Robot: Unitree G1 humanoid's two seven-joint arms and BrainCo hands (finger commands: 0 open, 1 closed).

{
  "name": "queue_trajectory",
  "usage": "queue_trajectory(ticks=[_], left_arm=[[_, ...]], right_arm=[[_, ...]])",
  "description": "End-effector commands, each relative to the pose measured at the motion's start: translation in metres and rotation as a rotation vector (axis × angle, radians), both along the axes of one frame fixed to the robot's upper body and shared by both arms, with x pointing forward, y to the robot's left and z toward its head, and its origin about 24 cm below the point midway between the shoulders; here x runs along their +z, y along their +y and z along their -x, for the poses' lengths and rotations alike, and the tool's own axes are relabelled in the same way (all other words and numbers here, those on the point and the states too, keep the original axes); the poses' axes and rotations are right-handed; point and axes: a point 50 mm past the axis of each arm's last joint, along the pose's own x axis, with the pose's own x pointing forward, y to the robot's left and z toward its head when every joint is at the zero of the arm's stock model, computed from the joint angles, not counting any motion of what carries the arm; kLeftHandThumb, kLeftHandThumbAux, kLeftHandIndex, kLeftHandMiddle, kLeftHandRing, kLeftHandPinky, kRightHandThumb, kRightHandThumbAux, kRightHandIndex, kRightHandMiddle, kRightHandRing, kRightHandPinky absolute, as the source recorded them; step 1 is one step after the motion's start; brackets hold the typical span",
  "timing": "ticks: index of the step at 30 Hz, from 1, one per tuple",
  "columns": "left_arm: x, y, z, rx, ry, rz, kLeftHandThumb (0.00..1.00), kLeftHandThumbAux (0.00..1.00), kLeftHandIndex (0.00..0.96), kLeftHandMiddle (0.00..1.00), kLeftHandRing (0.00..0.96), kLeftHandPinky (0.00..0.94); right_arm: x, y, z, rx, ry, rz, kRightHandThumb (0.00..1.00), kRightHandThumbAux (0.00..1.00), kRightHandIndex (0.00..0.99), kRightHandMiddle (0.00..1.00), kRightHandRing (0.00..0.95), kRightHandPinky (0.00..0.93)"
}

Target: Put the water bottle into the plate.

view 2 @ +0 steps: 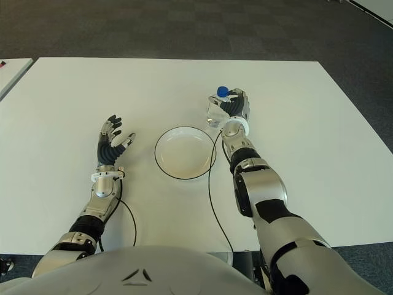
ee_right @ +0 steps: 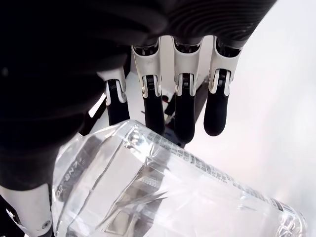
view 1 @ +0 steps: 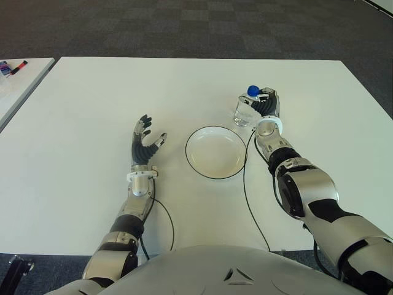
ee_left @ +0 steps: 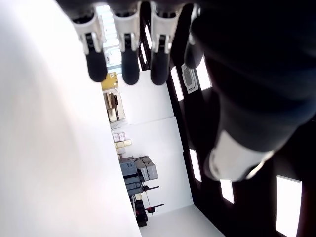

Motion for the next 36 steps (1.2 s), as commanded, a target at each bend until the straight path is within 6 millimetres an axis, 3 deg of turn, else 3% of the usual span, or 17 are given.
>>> queue_trajectory(ticks=[1,16,36], left_arm=[[-0.0092,0.0003,0.0066,0.016,0.042,0.012,0.226,0.797,0.142,0.192,0.188,0.210],[-0.0090,0.0001,0.0073,0.017,0.042,0.002,0.220,0.798,0.133,0.195,0.196,0.218],[-0.0100,-0.0002,0.0067,0.026,0.045,-0.001,0.206,0.790,0.123,0.177,0.174,0.200]], right_arm=[[-0.0151,-0.0075,0.0092,-0.003,0.048,-0.008,0.710,0.713,0.421,0.335,0.346,0.378],[-0.0151,-0.0088,0.0128,-0.022,-0.015,-0.018,0.714,0.715,0.425,0.423,0.424,0.428],[-0.0152,-0.0087,0.0138,-0.016,-0.039,-0.082,0.712,0.716,0.425,0.445,0.445,0.440]])
